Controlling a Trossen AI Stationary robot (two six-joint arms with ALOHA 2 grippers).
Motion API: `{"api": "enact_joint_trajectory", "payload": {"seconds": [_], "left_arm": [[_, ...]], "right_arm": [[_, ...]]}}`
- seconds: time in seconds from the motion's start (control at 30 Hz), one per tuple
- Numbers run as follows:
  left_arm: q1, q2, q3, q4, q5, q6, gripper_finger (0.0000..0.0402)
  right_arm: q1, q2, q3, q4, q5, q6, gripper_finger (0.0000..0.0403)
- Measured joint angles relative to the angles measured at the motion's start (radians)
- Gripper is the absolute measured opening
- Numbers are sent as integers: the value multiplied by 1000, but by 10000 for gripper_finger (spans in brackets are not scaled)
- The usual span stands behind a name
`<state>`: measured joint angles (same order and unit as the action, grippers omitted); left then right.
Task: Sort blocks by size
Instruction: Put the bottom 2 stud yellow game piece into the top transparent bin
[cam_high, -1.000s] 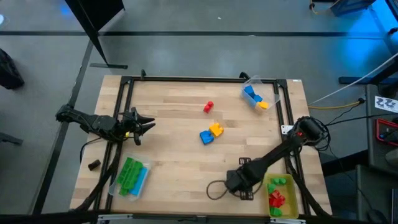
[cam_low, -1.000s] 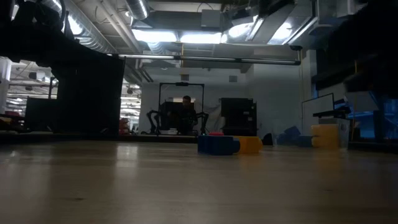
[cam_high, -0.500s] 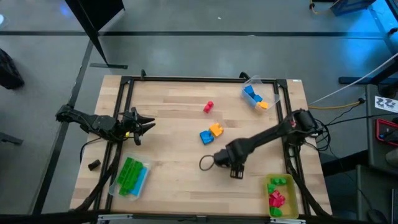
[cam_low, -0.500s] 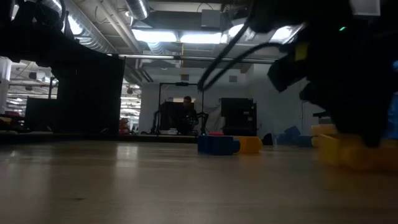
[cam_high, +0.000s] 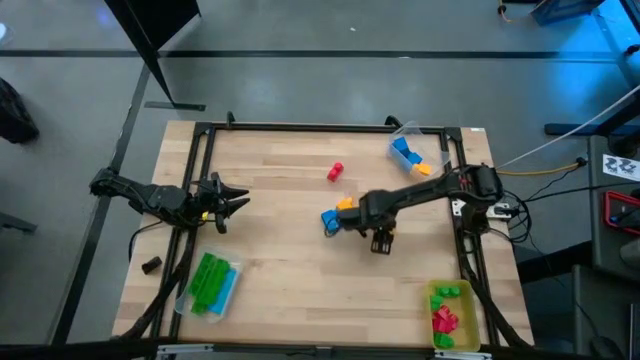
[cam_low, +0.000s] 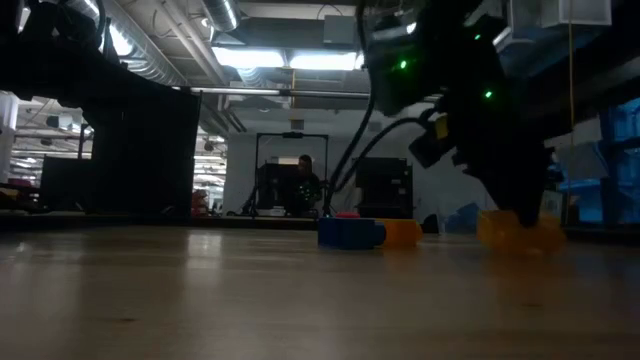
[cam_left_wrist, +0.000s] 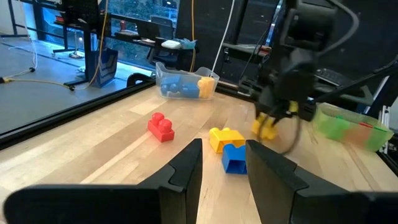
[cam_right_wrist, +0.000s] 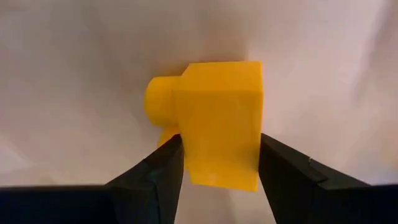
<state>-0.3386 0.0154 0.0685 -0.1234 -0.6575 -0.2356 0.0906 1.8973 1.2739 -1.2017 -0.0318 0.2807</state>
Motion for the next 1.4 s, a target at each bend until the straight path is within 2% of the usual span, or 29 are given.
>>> {"api": "enact_joint_trajectory", "payload": {"seconds": [0.23,0.73,0.93,1.1,1.27,1.4], "left_arm": [[0,0,0,0,0,0,107],[0,0,0,0,0,0,107],[0,0,0,0,0,0,107],[0,0,0,0,0,0,107],[0,0,0,0,0,0,107],[0,0,0,0,0,0,107]], "right_arm": [[-112,0,0,-111,87,-74,186],[-346,0,1,-193,285,-207,162],[-388,0,2,-179,189,-240,133],[-386,0,2,-174,179,-314,127],[-386,0,2,-127,179,-315,144],[-386,0,2,-94,178,-314,185]]}}
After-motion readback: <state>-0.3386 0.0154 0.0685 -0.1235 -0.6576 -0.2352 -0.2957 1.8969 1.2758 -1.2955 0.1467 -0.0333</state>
